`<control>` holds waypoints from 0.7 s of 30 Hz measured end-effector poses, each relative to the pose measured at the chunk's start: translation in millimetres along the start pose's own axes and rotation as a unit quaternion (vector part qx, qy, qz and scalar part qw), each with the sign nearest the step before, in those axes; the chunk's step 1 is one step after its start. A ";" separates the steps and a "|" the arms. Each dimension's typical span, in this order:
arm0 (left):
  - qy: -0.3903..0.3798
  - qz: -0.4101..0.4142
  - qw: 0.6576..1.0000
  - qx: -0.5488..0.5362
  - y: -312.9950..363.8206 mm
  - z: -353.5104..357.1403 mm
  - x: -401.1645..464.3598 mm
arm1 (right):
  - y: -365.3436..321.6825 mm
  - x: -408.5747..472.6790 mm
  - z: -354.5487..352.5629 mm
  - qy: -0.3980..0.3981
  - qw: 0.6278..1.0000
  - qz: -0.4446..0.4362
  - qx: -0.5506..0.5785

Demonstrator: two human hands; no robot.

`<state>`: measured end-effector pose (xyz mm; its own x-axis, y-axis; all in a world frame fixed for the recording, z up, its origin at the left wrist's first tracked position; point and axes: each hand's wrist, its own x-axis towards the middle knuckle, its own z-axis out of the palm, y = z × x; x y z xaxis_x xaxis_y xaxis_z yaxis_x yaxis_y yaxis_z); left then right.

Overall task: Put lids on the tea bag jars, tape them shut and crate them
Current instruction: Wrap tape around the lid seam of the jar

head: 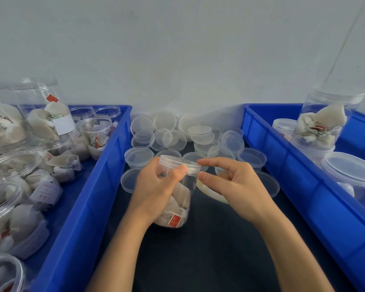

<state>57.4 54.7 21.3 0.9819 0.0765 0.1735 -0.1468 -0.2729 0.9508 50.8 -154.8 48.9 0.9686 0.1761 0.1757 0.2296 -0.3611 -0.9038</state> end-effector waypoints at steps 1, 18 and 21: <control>-0.002 0.000 1.000 -0.002 0.1 -0.7 0.1 | -0.1 0.2 0.8 -0.001 1.000 0.000 0.000; -0.067 -0.008 0.994 -0.089 -0.4 0.2 -5.0 | 0.8 -1.3 3.0 -0.004 1.000 -0.006 -0.021; -0.018 0.002 1.000 0.016 2.8 0.5 -6.0 | 0.5 -2.0 4.8 0.007 0.999 -0.011 -0.037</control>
<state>51.1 53.0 22.8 0.9851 0.0405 0.1671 -0.1471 -0.3045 0.9411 48.6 -150.9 46.3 0.9645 0.1715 0.2010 0.2564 -0.4241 -0.8686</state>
